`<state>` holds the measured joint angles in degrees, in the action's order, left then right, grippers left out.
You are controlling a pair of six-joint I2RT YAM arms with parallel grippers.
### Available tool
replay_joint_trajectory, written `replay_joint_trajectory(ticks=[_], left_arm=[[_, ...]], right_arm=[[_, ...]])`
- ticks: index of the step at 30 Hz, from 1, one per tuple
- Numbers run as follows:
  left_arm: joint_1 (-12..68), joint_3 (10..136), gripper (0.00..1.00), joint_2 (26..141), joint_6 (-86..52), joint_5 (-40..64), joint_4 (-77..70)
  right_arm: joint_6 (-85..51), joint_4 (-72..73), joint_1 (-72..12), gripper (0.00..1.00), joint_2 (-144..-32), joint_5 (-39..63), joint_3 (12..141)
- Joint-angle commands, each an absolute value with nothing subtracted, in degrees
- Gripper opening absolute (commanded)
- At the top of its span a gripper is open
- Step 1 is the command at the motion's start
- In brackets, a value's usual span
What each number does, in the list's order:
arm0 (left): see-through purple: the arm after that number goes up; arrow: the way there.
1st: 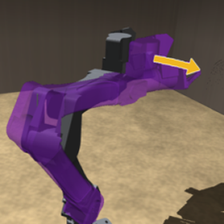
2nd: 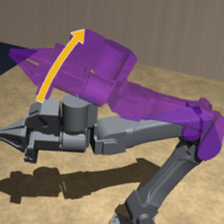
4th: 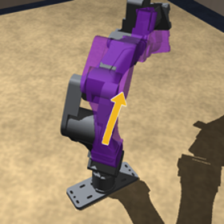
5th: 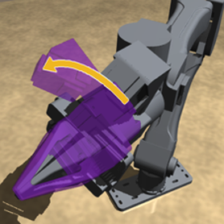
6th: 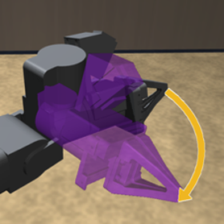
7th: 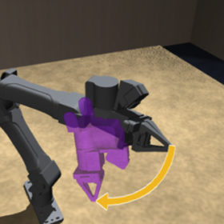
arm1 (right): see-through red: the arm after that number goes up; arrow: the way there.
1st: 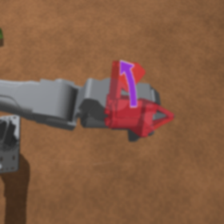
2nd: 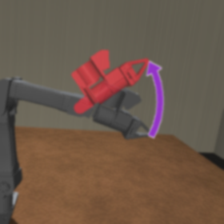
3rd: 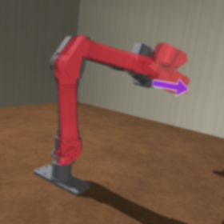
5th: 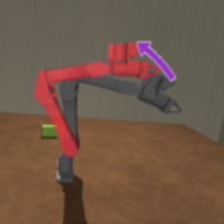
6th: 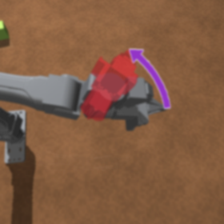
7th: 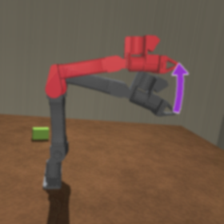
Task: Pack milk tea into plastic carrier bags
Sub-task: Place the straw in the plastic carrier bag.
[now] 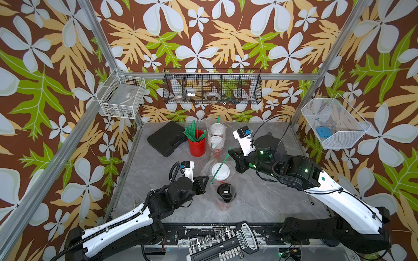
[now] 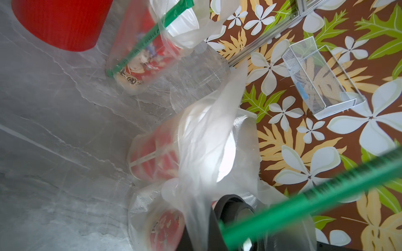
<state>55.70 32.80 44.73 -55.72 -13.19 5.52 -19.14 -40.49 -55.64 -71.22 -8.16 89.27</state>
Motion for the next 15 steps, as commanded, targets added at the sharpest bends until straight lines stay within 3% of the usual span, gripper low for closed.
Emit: replay_joint_trajectory(ticks=[1, 15], left_arm=[[55.72, 33.66, 0.00, 44.92, -55.02, -13.17, 4.65], [55.71, 34.44, 0.00, 44.84, -55.15, -13.15, 4.66]], right_arm=[[-17.11, -39.11, -55.72, 0.00, -72.01, -8.71, 90.00], [-12.34, -41.40, -61.37, 0.00, -76.10, -10.44, 89.46]])
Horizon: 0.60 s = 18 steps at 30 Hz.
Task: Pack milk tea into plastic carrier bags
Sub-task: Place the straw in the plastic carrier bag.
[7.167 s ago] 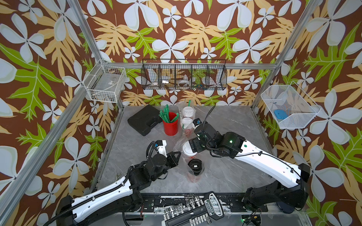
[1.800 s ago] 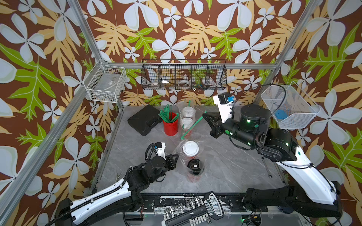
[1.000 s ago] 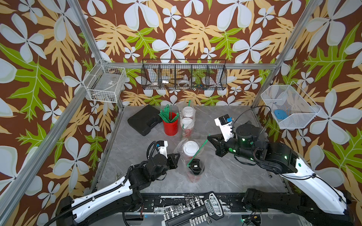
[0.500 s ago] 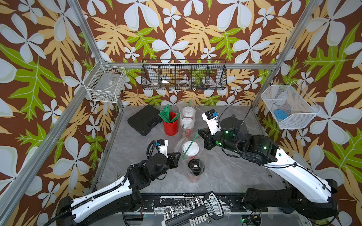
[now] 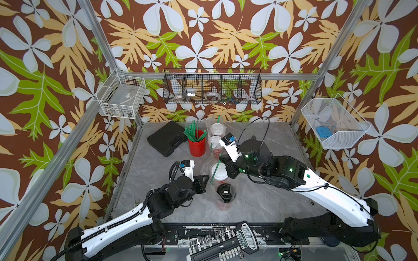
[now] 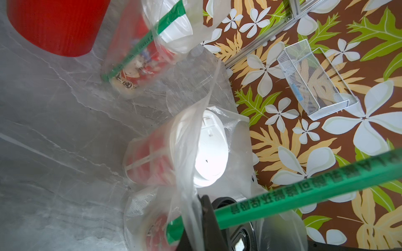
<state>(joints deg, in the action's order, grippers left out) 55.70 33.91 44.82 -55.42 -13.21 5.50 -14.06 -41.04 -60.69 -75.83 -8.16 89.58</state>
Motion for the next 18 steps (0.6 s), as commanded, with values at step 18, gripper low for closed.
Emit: replay_joint_trajectory(ticks=[18], left_arm=[[55.72, 34.80, 0.00, 45.61, -55.46, -13.10, 4.41]], right_arm=[[-7.82, -44.19, -63.97, 0.00, -74.97, -21.54, 92.65]])
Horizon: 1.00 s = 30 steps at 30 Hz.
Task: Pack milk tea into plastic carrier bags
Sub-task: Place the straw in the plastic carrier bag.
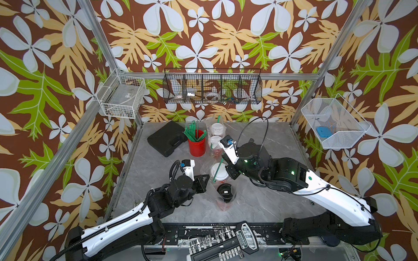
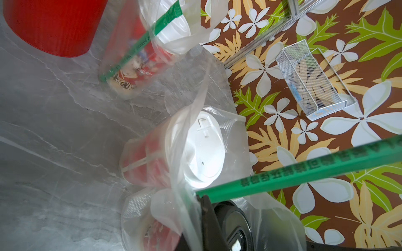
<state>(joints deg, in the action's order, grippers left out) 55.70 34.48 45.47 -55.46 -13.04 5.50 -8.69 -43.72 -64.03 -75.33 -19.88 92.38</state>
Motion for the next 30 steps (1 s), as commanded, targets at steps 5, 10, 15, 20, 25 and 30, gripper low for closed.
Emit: replay_joint_trajectory(ticks=[5, 10, 15, 20, 25, 30], left_arm=[[55.68, 34.80, 0.00, 45.84, -55.46, -12.98, 4.22], [55.68, 34.98, 0.00, 45.83, -55.55, -12.92, 4.22], [55.69, 35.23, 0.00, 45.74, -55.54, -12.92, 4.22], [55.66, 35.41, 0.00, 45.76, -55.63, -12.92, 4.04], [55.71, 35.59, 0.00, 45.90, -55.63, -12.82, 3.70], [55.68, 35.99, 0.00, 46.19, -55.50, -12.74, 3.65]], right_arm=[[-8.00, -45.10, -63.97, 0.00, -75.02, -20.76, 92.11], [-7.78, -45.20, -63.94, 0.00, -75.66, -18.28, 91.18], [-6.87, -45.62, -64.07, 0.00, -76.60, -17.05, 90.67], [-6.11, -45.28, -64.43, 0.00, -77.42, -15.97, 89.85], [-4.72, -44.96, -66.09, 0.00, -78.64, -16.35, 89.60], [-3.80, -44.59, -66.67, 0.00, -79.45, -16.40, 89.09]])
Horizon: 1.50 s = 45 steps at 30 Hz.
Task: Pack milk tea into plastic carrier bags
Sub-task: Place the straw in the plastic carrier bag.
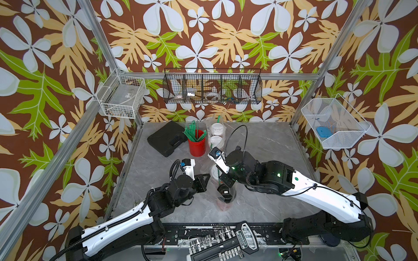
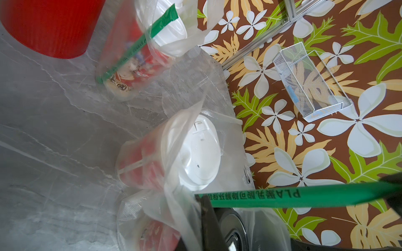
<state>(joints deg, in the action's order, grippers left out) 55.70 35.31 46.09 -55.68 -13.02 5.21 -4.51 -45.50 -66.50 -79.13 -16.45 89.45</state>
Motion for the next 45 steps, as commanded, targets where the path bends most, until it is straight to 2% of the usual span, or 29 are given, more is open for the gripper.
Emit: replay_joint_trajectory(ticks=[1, 12, 30, 33, 35, 38, 43, 45], left_arm=[[55.70, 36.05, 0.00, 46.21, -55.55, -12.74, 3.60], [55.71, 36.20, 0.00, 46.31, -55.51, -13.05, 3.46], [55.72, 35.51, 0.00, 46.34, -55.90, -12.96, 3.52], [55.69, 35.38, 0.00, 46.33, -55.91, -12.88, 3.52], [55.72, 35.24, 0.00, 46.32, -55.90, -13.00, 3.52], [55.70, 34.98, 0.00, 46.32, -55.81, -13.09, 3.56], [55.71, 34.15, 0.00, 46.03, -55.72, -13.29, 3.60], [55.70, 33.78, 0.00, 45.74, -55.72, -13.43, 3.76]], right_arm=[[-3.78, -44.17, -66.64, 0.00, -79.50, -16.18, 88.74], [-6.16, -39.32, -66.62, 0.00, -78.05, -12.93, 82.00], [-12.48, -31.40, -66.42, 0.02, -75.80, -14.06, 67.71], [-12.91, -32.09, -66.28, 0.18, -76.50, -14.45, 67.73], [-13.01, -33.31, -66.27, 0.38, -76.73, -14.70, 69.04], [-12.62, -34.58, -66.28, 0.55, -76.22, -15.31, 71.55], [-9.77, -34.08, -66.29, 0.72, -74.21, -15.99, 76.64], [-8.01, -33.16, -65.76, 0.74, -74.31, -16.00, 78.99]])
